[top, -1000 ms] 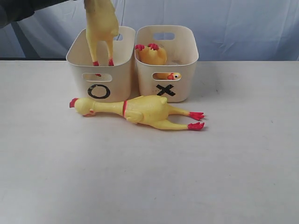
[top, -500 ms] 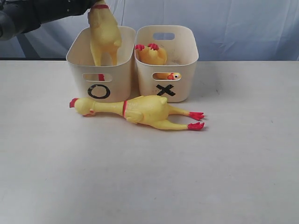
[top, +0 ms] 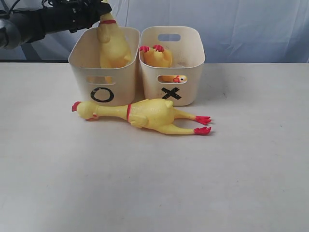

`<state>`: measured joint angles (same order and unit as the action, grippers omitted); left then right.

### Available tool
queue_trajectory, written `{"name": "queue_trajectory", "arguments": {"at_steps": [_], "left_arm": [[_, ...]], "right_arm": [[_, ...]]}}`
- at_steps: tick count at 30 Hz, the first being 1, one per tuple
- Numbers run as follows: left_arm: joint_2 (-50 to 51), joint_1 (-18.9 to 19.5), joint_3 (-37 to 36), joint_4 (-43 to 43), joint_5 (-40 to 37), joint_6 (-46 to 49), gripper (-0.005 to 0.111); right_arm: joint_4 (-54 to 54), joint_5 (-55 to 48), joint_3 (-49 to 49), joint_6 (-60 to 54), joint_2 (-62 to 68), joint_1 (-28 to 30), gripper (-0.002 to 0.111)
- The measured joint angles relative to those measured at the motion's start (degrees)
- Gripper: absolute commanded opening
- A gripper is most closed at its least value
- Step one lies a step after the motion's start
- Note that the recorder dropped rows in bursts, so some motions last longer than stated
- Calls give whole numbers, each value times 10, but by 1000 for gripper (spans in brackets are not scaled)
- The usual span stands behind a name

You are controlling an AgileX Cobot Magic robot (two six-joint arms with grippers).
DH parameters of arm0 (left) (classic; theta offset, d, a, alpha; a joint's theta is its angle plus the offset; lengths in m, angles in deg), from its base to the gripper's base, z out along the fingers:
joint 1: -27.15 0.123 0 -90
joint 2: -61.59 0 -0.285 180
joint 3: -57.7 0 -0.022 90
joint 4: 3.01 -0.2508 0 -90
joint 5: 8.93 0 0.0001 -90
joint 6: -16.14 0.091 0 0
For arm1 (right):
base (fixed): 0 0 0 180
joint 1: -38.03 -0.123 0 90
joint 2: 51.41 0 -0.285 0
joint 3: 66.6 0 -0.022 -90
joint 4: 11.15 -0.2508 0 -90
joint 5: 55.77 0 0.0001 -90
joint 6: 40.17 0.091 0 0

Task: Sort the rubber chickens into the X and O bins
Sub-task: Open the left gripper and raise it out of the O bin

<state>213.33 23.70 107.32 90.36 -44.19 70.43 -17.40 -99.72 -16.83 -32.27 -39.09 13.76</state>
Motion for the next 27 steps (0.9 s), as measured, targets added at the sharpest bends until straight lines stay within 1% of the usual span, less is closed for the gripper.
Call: {"name": "queue_trajectory", "arguments": {"at_steps": [9, 17, 21, 23, 27], "left_arm": [[0, 0, 0, -25, -5, -4, 41], [0, 0, 0, -73, -7, -9, 41], [0, 7, 0, -91, -27, -14, 41], [0, 15, 0, -96, -42, -14, 45], [0, 38, 0, -98, -71, -15, 58]], "right_arm": [[0, 0, 0, 0, 0, 0, 0], [0, 0, 0, 0, 0, 0, 0], [0, 0, 0, 0, 0, 0, 0], [0, 0, 0, 0, 0, 0, 0], [0, 0, 0, 0, 0, 0, 0]]}}
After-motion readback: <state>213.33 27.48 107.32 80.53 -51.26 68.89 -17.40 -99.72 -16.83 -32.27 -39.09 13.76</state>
